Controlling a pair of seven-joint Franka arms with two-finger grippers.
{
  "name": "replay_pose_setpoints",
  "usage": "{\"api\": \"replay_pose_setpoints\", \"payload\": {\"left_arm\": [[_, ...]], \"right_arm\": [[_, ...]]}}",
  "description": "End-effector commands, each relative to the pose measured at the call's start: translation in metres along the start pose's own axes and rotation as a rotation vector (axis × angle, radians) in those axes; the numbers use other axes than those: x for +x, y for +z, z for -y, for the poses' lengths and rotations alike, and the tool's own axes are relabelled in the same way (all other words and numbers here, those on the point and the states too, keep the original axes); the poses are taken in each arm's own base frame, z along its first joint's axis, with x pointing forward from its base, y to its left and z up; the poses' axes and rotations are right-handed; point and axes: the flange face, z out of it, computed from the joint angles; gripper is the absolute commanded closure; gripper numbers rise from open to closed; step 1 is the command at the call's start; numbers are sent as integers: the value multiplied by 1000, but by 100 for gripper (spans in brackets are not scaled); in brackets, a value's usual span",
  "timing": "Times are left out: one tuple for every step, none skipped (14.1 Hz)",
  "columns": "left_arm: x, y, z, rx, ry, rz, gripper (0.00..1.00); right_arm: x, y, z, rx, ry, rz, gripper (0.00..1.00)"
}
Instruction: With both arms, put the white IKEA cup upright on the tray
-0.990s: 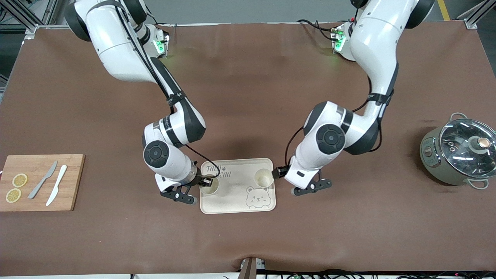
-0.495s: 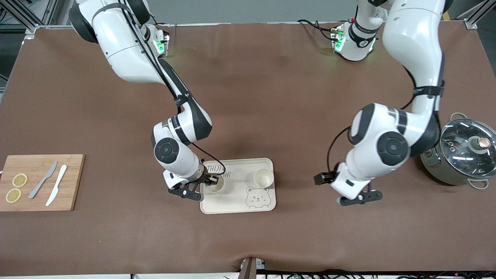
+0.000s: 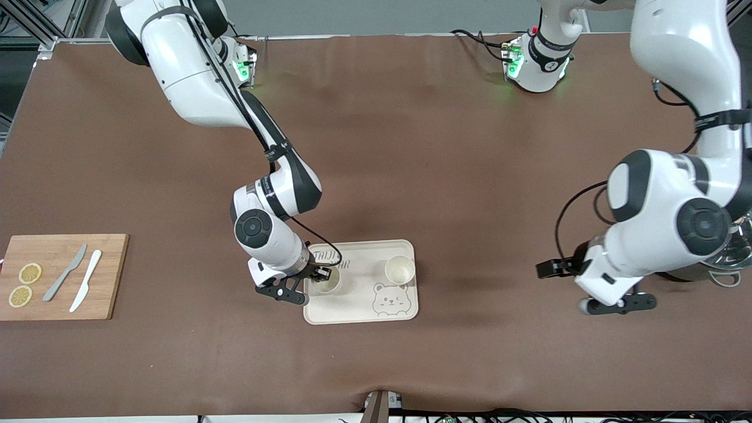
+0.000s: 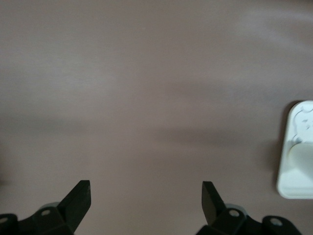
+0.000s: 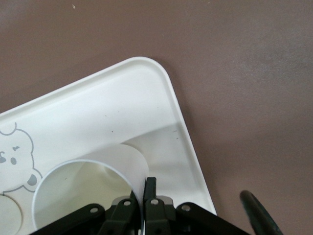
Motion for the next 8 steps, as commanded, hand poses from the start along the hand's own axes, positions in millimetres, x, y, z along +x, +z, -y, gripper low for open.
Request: {"api": "replay_pose_setpoints", "payload": {"left_arm": [[-11,-27,34,44,32,19,0],[-14,-36,40,66,44,21,0],[-19,-46,45,75,61,27,0],[-22,-54,61,75,60,42,0],[-27,-67,71,75,60,42,0],[-31,-79,80,73,56,34,0],[-38,-94,85,73,57,31,0],[-46,-107,87,73,54,33,0]], "right_arm": [[-5,4,5,-7,11,-16,100],[-4,6,5,-2,12,-22,100],[-5,9,5,0,10,-26,100],[-7,12,3,-1,14,-25,100],[-7,12,3,-1,20,-25,98],[-7,12,3,-1,20,-25,89],[-6,12,2,-1,26,-24,58],[-5,12,1,-1,28,-24,24]]}}
